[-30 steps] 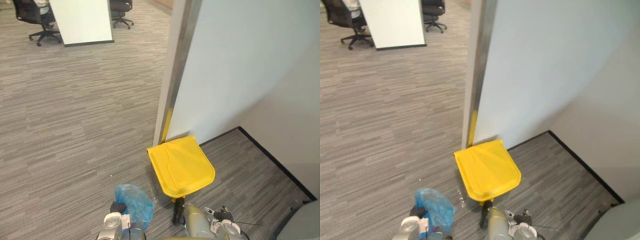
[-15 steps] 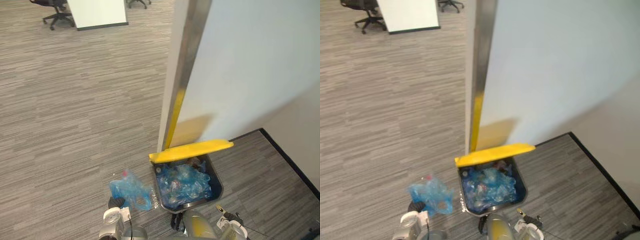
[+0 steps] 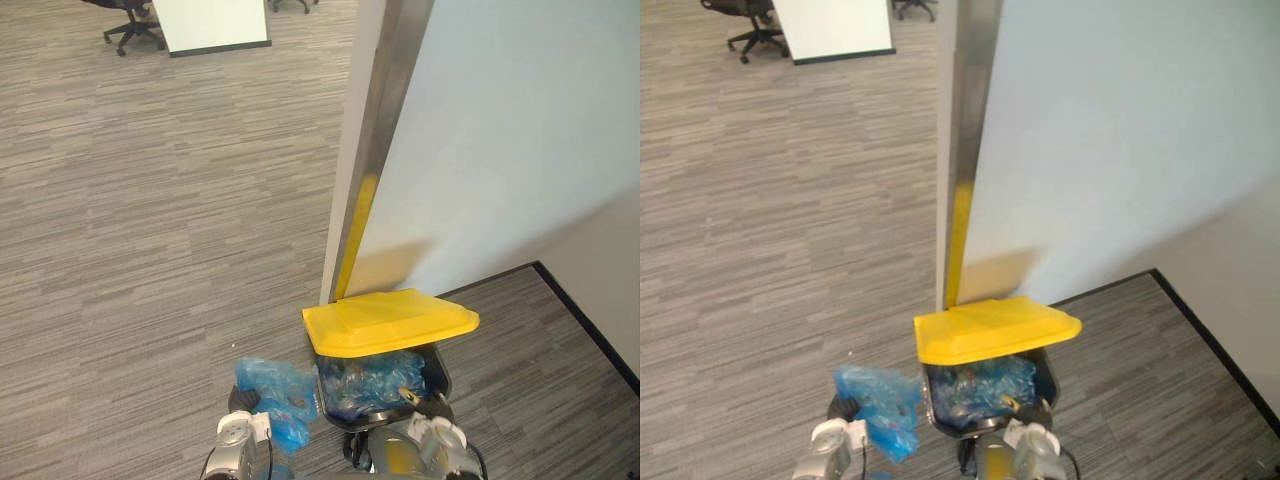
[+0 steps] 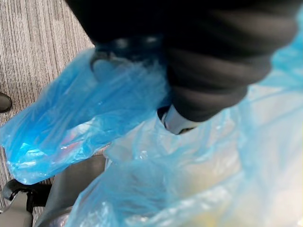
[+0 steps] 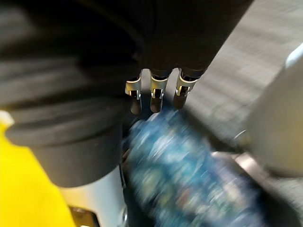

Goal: Gather rubbish on tea table into small bin, then transfer packed bag to large trash can.

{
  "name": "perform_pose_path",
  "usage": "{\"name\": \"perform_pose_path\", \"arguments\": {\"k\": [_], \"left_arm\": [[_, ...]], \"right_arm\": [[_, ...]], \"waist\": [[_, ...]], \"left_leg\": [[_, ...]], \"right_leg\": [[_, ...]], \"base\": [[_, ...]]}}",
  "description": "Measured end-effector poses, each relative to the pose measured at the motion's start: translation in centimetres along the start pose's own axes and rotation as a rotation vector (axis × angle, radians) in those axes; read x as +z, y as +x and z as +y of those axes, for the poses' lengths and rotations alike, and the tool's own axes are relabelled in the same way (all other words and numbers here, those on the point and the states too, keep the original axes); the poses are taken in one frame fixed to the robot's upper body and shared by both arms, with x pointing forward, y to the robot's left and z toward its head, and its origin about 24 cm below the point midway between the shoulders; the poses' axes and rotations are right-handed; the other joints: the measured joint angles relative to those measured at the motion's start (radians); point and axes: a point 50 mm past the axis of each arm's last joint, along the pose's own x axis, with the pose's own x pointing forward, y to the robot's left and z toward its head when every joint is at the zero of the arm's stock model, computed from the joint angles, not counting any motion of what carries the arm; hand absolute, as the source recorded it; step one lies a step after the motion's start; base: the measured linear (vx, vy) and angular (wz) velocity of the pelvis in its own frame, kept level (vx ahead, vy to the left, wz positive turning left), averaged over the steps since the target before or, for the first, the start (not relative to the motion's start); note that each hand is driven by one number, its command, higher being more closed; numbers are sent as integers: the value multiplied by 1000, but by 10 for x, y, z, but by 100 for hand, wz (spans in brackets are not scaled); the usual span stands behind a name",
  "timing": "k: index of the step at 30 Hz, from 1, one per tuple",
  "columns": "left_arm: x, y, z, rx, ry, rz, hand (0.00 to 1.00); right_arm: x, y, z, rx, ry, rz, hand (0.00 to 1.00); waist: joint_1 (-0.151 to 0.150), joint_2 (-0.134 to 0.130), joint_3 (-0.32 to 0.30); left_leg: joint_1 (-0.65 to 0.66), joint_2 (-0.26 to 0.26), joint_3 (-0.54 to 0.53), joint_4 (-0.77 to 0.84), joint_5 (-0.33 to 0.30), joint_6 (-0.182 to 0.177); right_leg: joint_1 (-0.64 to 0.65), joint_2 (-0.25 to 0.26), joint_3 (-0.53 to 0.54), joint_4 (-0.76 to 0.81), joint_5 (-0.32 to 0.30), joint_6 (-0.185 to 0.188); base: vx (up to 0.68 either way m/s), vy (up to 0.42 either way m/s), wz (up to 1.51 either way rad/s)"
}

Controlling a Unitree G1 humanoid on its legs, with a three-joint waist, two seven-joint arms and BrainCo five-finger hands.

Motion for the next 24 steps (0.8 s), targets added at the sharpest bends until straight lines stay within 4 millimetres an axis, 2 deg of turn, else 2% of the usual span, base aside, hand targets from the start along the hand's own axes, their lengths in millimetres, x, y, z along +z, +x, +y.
{"name": "perform_pose_path", "arguments": {"k": [1,2,4,6,7,9,10,11,13,16,20,23,24], "left_arm": [[5,0,-3,-13,9,-24,100],[6,0,-3,-15,10,-29,100],[16,0,-6,-34,24,-72,100],[22,0,-7,-46,37,-101,100],[32,-1,-11,-74,52,-149,100],[43,-2,-13,-96,66,-195,100],[51,-4,-16,-118,75,-241,100],[54,-5,-18,-126,78,-256,100],[66,-9,-23,-157,75,-313,100],[77,-15,-31,-208,64,-374,100],[82,-25,-41,-285,68,-413,100],[87,-42,-61,-413,77,-467,100],[91,-54,-74,-504,87,-501,100]], "right_arm": [[23,4,11,37,-24,-78,0],[29,5,13,44,-28,-94,0],[59,10,22,58,-28,-174,0],[72,12,23,54,-32,-206,0],[89,15,22,44,-36,-250,0],[102,17,18,27,-43,-280,0],[115,19,16,10,-41,-309,0],[119,19,15,5,-36,-318,0],[146,21,13,-14,-21,-366,0],[173,21,12,-25,25,-412,0],[181,20,11,-28,38,-429,0],[186,20,9,-29,62,-435,0],[191,19,11,-24,80,-444,0]], "waist": [[5,-2,1],[7,-3,2],[18,-5,16],[20,-7,24],[20,-11,32],[21,-14,43],[25,-19,58],[27,-21,61],[27,-28,80],[28,-35,108],[33,-41,119],[40,-37,126],[41,-37,129]], "left_leg": [[-13,-2,-1,-8,12,-2],[-17,-2,-1,-8,12,-3],[-29,-1,-10,-9,14,-3],[-37,-1,-22,-7,16,-3],[-64,0,-42,0,18,0],[-80,-1,-56,4,19,1],[-88,-5,-59,13,18,1],[-94,-6,-61,17,18,2],[-114,-13,-82,47,13,7],[-140,-15,-96,101,-9,11],[-148,-8,-106,128,-24,14],[-148,0,-106,160,-43,6],[-151,4,-102,171,-47,4]], "right_leg": [[-10,-1,-2,-7,4,-2],[-14,-1,-2,-7,5,-3],[-21,-2,-8,-9,11,-6],[-22,-4,-16,-12,15,-5],[-23,-11,-35,-34,34,8],[-23,-16,-46,-48,47,19],[-23,-19,-50,-49,54,24],[-23,-20,-52,-52,58,29],[-16,-28,-61,-62,74,42],[-12,-32,-64,-62,86,53],[-8,-31,-64,-59,88,52],[4,-18,-64,-58,88,53],[4,-14,-63,-57,88,53]], "base": [[-18,-51,13],[-36,-58,9],[-54,-51,9],[-70,-45,23],[-87,-38,35],[-82,-25,28],[-80,-16,16],[-124,-21,15],[-114,-19,16],[-111,-20,10],[-67,-42,1],[-31,-30,-6],[-26,-45,-8]]}}
